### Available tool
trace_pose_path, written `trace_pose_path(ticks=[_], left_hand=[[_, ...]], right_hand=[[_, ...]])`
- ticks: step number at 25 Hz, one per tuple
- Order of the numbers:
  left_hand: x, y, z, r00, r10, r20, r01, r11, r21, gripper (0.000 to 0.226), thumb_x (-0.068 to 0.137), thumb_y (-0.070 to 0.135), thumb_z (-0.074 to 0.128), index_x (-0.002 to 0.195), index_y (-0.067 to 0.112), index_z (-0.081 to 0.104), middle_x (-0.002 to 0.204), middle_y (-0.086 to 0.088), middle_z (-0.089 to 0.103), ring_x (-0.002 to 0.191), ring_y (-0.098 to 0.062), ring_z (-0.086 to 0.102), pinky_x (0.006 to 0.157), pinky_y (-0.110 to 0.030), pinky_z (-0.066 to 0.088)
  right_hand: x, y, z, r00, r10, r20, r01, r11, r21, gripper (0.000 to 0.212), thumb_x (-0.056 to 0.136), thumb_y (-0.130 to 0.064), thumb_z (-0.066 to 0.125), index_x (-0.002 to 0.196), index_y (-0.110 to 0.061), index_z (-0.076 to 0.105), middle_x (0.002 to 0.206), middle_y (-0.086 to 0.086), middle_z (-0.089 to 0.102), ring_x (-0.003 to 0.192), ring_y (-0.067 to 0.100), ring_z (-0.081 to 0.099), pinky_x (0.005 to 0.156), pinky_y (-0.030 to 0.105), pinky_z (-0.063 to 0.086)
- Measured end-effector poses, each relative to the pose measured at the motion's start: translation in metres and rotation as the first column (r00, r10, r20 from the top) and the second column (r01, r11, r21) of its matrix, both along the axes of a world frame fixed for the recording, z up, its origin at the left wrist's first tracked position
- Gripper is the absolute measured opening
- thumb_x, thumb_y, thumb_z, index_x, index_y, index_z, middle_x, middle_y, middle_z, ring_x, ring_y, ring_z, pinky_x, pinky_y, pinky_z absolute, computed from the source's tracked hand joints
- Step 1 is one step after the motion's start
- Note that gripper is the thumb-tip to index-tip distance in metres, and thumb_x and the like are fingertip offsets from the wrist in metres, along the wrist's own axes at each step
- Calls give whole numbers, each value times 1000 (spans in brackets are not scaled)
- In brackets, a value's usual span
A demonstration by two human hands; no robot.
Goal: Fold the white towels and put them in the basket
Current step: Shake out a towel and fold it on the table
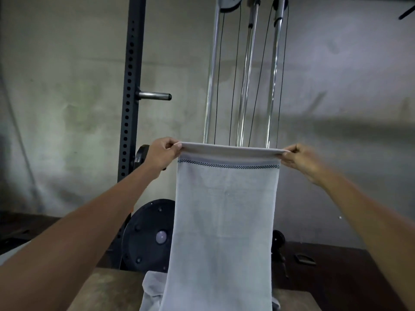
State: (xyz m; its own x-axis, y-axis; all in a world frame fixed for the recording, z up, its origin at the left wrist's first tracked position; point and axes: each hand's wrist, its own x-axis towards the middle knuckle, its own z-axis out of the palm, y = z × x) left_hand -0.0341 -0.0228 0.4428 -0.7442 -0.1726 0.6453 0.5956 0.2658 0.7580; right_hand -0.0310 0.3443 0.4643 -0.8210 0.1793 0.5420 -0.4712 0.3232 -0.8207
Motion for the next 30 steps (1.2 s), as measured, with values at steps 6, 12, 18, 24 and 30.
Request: trace_pose_path(ticks=[6,12,18,24,30], left_hand=[[29,-9,29,996,-32,-82,32,999,-4,9,93,12,56,96,8,64,93,-8,66,84,-17,66,75,-21,58],[83,-46,-12,941,-187,281,272,914,-300,21,92,20,58,102,1,59,95,-15,73,92,-22,71,82,-30,58],[127,-71,-78,621,-322,715,633,744,-215,17,84,21,64,93,6,61,94,-18,67,84,-23,72,77,-25,57],[130,-74,-183,388,-217,896,736,658,-159,21,80,22,67,92,6,61,93,-14,68,82,-23,73,72,-24,55],[116,-55,-306,604,-36,796,553,738,-386,15,92,18,60,95,4,61,70,3,64,52,-9,64,56,-15,44]], right_hand=[[31,-5,22,987,33,-160,-36,999,-21,19,90,2,55,80,-12,58,94,12,64,86,20,67,68,19,58],[98,2,-15,971,162,174,-197,959,206,10,88,3,56,83,-6,57,83,21,70,73,26,73,67,27,61],[159,8,-71,775,235,586,-459,848,267,10,80,1,61,85,-1,53,73,27,67,66,29,71,59,25,55],[163,-4,-183,602,220,768,-592,769,244,5,88,3,57,89,-1,53,80,15,69,76,25,72,60,22,53],[131,-3,-328,614,85,785,-446,857,256,3,92,-4,56,90,-6,55,77,9,71,76,18,72,60,23,50]])
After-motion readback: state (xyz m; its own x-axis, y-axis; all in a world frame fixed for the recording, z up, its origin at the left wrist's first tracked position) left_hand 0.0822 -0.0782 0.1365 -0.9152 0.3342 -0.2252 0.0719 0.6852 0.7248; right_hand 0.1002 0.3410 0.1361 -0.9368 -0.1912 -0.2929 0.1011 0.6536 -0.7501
